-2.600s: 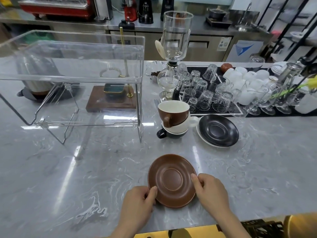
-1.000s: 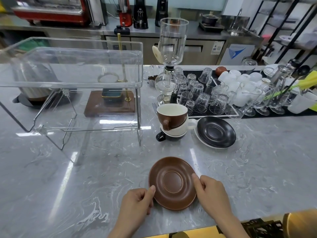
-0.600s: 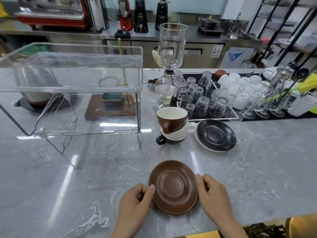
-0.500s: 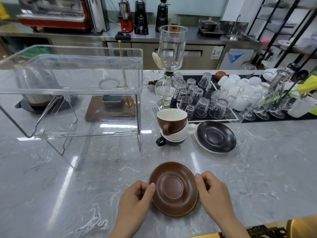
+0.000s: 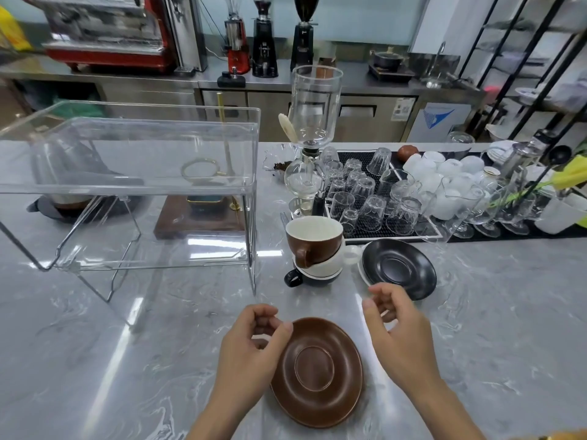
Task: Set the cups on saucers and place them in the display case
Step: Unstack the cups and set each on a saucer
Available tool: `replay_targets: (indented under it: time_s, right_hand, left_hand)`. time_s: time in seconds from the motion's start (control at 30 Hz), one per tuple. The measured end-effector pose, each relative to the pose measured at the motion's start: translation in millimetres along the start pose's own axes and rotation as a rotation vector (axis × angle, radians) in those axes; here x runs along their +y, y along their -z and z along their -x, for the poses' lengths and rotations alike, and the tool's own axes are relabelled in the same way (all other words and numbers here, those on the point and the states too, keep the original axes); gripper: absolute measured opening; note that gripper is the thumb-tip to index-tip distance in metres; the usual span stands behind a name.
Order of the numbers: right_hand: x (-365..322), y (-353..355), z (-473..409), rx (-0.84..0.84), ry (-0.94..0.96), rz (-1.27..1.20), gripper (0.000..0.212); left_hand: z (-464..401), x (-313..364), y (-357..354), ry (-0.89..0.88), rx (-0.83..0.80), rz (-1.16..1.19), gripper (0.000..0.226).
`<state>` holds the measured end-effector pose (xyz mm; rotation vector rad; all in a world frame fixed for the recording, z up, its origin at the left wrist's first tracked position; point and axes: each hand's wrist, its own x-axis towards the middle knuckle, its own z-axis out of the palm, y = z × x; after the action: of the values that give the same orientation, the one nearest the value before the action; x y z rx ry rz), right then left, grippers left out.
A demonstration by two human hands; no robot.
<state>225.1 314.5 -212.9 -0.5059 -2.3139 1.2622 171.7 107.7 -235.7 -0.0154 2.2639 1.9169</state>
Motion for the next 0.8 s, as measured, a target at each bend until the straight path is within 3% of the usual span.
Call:
replay_targets:
  time_s: [0.43, 0.6, 0.8]
  right_hand:
    - [-4, 2, -63, -0.084, 0.102, 0.052, 0.022]
    - [-6, -4, -92, -0.197, 0.089, 0.082, 0.042]
    - [-7, -13, -112, -0.341, 0.094, 0.121, 0.069]
  left_hand:
    - [-40, 28, -27, -0.1, 0.039, -0.106, 0.043]
    - [-62, 39, -37, -0.088, 0.012, -0.131, 0.066]
    - [-86, 44, -47, 0.011, -0.088, 0.064, 0.092]
